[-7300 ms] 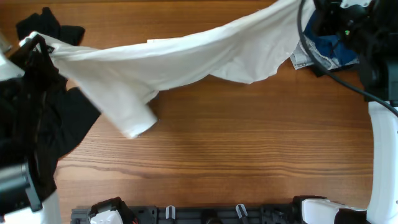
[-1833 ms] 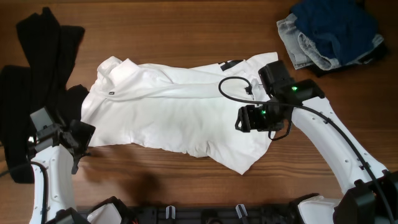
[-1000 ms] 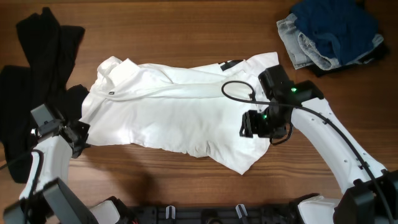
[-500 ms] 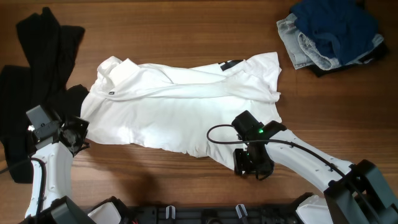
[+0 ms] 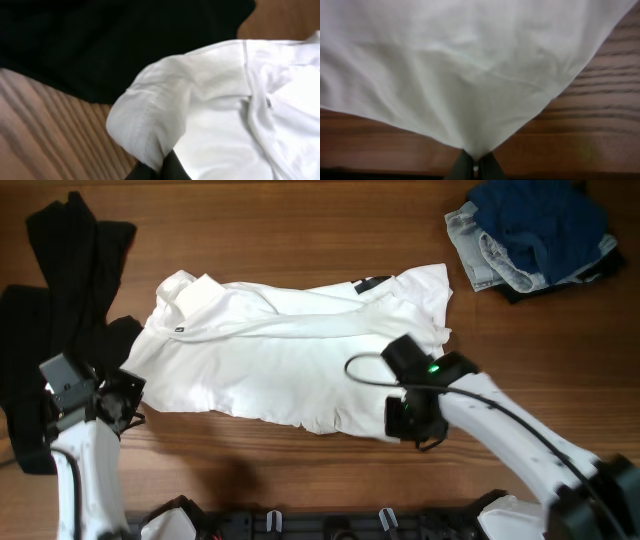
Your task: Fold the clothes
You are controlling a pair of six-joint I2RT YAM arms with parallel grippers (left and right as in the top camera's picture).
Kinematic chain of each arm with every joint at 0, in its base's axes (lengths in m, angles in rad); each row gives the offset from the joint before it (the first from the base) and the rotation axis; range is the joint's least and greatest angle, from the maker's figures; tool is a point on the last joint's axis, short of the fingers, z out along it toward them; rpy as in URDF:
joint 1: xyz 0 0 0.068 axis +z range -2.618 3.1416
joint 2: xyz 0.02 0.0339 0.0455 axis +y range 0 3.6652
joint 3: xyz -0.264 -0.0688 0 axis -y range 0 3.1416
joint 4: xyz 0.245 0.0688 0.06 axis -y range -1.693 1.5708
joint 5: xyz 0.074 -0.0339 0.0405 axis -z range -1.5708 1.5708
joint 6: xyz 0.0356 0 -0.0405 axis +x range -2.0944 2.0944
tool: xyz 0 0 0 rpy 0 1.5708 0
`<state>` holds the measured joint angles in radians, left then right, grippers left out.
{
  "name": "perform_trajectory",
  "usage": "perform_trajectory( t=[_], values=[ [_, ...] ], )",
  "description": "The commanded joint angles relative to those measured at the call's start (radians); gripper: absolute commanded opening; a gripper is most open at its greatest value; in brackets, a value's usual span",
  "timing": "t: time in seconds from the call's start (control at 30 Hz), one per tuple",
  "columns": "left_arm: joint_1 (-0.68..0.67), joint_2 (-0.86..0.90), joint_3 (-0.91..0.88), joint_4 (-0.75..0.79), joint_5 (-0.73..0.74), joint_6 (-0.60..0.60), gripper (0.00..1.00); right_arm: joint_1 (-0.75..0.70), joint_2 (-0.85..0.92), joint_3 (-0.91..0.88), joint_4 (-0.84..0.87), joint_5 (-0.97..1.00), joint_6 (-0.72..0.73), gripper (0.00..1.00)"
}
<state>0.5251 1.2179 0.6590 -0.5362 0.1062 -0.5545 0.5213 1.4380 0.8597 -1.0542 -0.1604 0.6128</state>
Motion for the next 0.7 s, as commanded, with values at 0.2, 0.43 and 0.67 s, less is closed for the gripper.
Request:
perform_trajectory(
  t=[0.2, 0.43, 0.67],
  values=[
    [0.005, -0.38, 0.007, -0.15, 0.021, 0.057, 0.04, -0.241, -0.18, 0.145, -0.126, -0.008, -0.124, 0.04],
    [0.004, -0.398, 0.011, 0.018, 0.08, 0.049, 0.04, -0.421, -0.179, 0.171, 0.026, -0.044, -0.24, 0.04],
    [-0.076, -0.198, 0.011, 0.059, 0.088, 0.049, 0.04, -0.287, -0.091, 0.167, 0.037, -0.278, -0.463, 0.44]
  ],
)
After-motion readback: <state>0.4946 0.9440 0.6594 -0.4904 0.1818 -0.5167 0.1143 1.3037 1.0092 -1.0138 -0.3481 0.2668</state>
